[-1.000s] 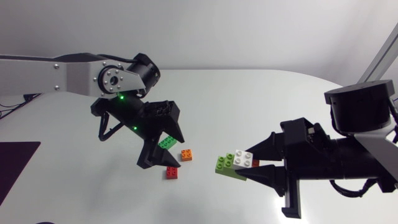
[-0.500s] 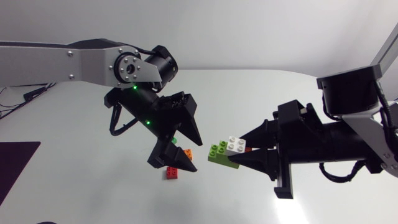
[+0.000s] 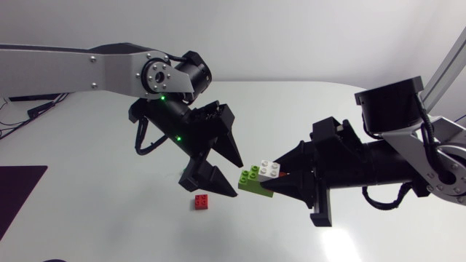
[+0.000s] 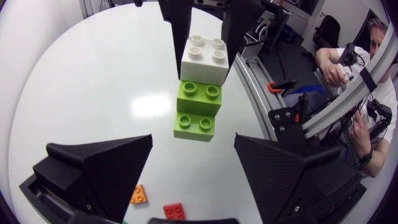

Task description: Separate the duplo bricks

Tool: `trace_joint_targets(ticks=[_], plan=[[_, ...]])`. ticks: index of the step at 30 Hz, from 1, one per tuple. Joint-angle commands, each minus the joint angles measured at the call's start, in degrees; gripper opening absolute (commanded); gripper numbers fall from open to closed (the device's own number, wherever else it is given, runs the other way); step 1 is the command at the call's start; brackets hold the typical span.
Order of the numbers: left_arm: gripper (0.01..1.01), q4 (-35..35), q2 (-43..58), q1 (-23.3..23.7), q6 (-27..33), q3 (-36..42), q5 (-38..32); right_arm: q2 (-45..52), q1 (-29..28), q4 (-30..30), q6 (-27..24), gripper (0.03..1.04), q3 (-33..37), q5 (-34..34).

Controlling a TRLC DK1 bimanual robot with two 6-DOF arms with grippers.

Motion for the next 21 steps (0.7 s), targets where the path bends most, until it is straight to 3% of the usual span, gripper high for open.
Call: trace_joint_targets(ticks=[1,7,16,21], plan=[[0.911,-0.63,1.58,-0.87,0.05,1.97,1.09,0.82,0.58,0.85,1.46,0.15,1.1,-0.78],[0.908,-0.63,1.84,-2.36,-0.91,2.85,2.05,1.61,1.37,2.43,2.6,0.15,0.49,-0.78],[0.797,-0.63,2.1,-3.59,-1.26,2.41,3.63,1.79,2.43,2.61,3.48,0.15,0.4,-0.69],[0.562,-0.63,2.28,-3.77,-1.44,2.06,4.43,1.09,2.43,2.61,3.74,0.15,0.22,-0.78]])
